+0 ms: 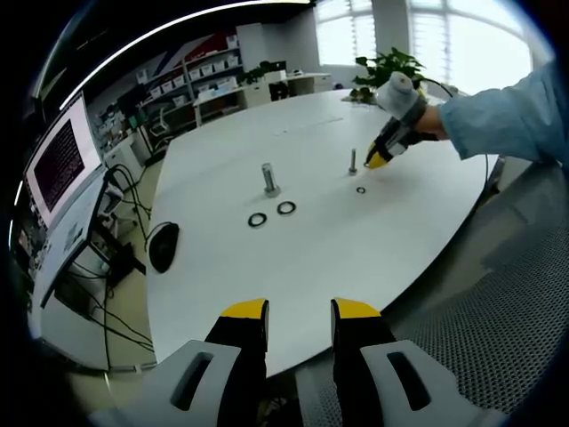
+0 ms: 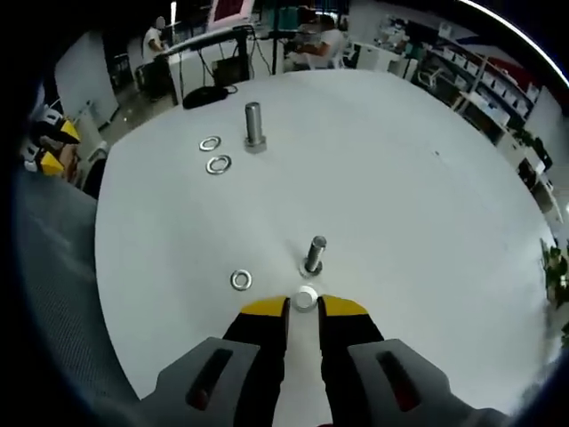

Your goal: Place the washer onto the threaded stud by aligning its center hole with the stud, sliding it down to the base, and recovering from edge contact or off-axis alignment until the washer reaches the visible bottom stop.

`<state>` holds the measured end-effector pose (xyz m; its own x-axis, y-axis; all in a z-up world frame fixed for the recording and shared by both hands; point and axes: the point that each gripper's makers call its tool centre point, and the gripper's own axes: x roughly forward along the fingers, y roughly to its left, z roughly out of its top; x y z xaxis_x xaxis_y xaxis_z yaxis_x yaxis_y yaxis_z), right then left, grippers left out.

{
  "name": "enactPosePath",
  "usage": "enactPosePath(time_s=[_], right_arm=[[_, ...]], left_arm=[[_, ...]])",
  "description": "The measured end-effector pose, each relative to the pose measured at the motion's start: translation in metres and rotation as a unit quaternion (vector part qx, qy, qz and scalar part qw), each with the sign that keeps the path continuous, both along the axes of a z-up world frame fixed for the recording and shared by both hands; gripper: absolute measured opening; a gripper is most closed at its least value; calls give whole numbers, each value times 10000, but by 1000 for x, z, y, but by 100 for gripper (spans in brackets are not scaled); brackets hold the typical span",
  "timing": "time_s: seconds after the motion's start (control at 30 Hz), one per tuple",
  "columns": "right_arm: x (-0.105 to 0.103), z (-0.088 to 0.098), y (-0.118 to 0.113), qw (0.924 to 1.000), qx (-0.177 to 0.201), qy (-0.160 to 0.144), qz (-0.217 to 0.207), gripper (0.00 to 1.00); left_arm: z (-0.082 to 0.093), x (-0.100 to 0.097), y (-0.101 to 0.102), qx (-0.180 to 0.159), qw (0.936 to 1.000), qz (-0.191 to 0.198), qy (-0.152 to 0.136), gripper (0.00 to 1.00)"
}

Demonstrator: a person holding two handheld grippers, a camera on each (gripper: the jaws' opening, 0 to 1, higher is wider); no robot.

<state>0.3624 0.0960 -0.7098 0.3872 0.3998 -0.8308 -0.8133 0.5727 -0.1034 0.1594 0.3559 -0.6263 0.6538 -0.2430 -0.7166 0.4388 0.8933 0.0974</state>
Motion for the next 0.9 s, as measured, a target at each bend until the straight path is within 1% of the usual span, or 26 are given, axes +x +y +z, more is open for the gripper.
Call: enactPosePath(time_s=[0.03,0.1,0.3,0.43,0.57,0.67,0.73,0.9], right_arm=[[3,3,-1,9998,-68,-157,89,15],[2,6,-1,9999,-69,-150,52,15],[9,19,1,9991,30,-434,10,15],[14,27,-1,9979,18,-642,-39,15],[17,35,2,9969,127,-769,-52,15],[17,38,9,9968,294,-746,42,15],[16,38,11,9968,255,-750,131,15],[18,38,16,9968,267,-725,182,15]], left_arm=[[0,0,0,-2,10000,0,-2,26],[0,0,0,-2,10000,0,-2,26],[0,0,0,2,10000,-7,2,26],[0,0,0,6,10000,-9,6,26],[0,0,0,10,10000,-10,11,26],[-1,0,0,14,10000,-9,16,26],[-1,0,0,15,10000,-10,20,26],[-1,0,1,20,10000,9,20,26]])
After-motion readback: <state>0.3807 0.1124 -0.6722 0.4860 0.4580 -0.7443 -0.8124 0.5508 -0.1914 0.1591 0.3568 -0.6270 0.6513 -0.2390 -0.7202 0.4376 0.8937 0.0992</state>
